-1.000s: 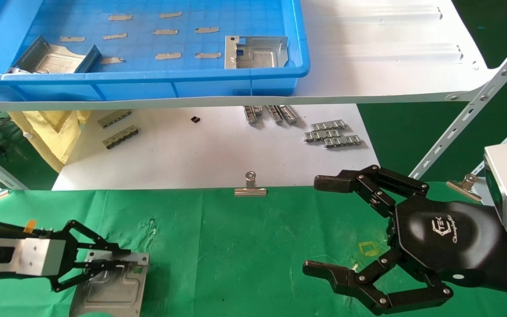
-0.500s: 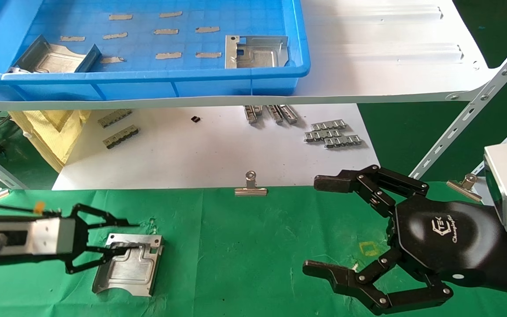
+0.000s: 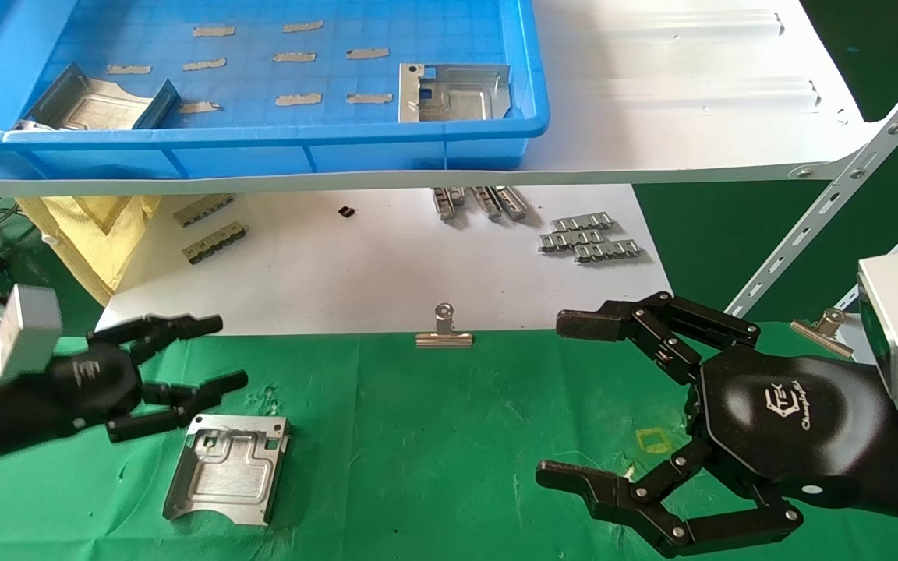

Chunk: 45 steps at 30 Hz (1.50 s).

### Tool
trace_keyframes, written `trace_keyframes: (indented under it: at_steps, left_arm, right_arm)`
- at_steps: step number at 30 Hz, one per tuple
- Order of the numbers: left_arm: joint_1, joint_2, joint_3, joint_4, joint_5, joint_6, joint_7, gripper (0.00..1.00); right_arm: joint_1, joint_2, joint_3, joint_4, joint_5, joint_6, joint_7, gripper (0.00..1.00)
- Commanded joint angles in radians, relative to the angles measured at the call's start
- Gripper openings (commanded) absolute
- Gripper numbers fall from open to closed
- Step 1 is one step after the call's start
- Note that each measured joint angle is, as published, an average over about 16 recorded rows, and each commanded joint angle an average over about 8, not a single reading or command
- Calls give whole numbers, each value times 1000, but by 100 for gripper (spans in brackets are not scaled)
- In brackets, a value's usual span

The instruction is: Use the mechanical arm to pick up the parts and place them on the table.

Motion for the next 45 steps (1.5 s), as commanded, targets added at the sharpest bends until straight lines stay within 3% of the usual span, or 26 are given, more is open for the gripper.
trace_keyframes:
  at_steps: [1,13,45]
  left_arm:
    - [36,0,-14,0,-45,-2,-47,100]
    - [46,-6,-36,-45,-38,-8,-65,100]
    - [233,-81,-328,-622,0,-59,-403,100]
  right_arm:
    - [0,0,0,0,0,0,0,100]
    - [0,0,0,0,0,0,0,100]
    - [0,0,0,0,0,0,0,100]
